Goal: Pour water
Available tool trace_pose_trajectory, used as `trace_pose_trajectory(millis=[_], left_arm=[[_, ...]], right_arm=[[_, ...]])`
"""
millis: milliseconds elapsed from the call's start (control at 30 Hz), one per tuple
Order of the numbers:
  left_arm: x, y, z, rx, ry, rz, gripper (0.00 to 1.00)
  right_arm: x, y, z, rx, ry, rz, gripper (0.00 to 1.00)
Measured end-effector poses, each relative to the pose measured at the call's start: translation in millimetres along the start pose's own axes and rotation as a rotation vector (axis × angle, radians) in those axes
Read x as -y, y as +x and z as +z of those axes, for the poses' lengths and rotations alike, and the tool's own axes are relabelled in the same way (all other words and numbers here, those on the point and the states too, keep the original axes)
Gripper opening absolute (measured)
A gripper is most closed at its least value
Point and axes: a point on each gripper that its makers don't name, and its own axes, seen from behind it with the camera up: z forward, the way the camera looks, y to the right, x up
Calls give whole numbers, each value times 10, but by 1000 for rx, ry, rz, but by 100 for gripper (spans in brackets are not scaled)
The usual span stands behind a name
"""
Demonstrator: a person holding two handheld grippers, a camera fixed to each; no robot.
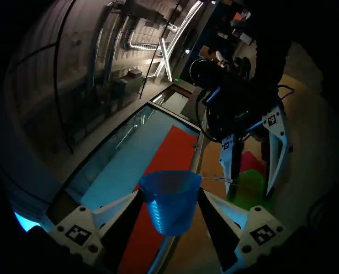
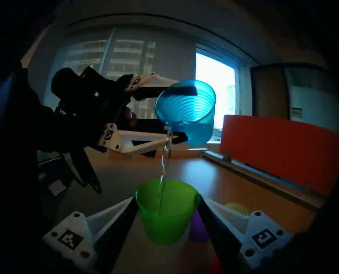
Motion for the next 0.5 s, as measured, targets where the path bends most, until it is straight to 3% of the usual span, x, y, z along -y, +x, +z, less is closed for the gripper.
trace_pose_trajectory(millis=[500], left_arm=[[-22,29,14,-4,-4,24,84]], right_arm=[[-1,-5,-9,0,-1,-1,93]])
